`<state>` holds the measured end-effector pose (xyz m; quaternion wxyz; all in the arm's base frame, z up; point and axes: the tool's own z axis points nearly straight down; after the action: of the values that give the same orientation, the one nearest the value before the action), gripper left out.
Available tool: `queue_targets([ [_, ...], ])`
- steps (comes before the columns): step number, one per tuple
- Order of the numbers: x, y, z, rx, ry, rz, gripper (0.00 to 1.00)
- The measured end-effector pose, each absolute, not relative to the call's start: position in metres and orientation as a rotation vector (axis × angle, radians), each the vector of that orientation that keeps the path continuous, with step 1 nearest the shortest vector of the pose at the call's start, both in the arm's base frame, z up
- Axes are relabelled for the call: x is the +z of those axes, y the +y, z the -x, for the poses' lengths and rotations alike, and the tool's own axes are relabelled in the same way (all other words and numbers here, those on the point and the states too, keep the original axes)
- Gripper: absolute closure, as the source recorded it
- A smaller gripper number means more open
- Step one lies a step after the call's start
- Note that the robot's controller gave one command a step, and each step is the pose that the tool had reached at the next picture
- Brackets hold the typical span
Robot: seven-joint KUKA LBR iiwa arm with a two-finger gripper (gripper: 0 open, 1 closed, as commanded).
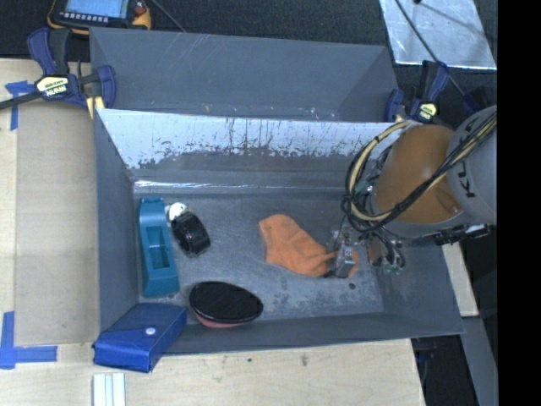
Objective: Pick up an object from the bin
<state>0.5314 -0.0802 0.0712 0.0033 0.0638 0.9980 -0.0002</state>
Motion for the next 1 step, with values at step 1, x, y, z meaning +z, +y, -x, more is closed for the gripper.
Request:
queue_targets([
  [1,0.0712,-0.0802,-0.5314,-0.001,3.129,-0.200,1.00],
])
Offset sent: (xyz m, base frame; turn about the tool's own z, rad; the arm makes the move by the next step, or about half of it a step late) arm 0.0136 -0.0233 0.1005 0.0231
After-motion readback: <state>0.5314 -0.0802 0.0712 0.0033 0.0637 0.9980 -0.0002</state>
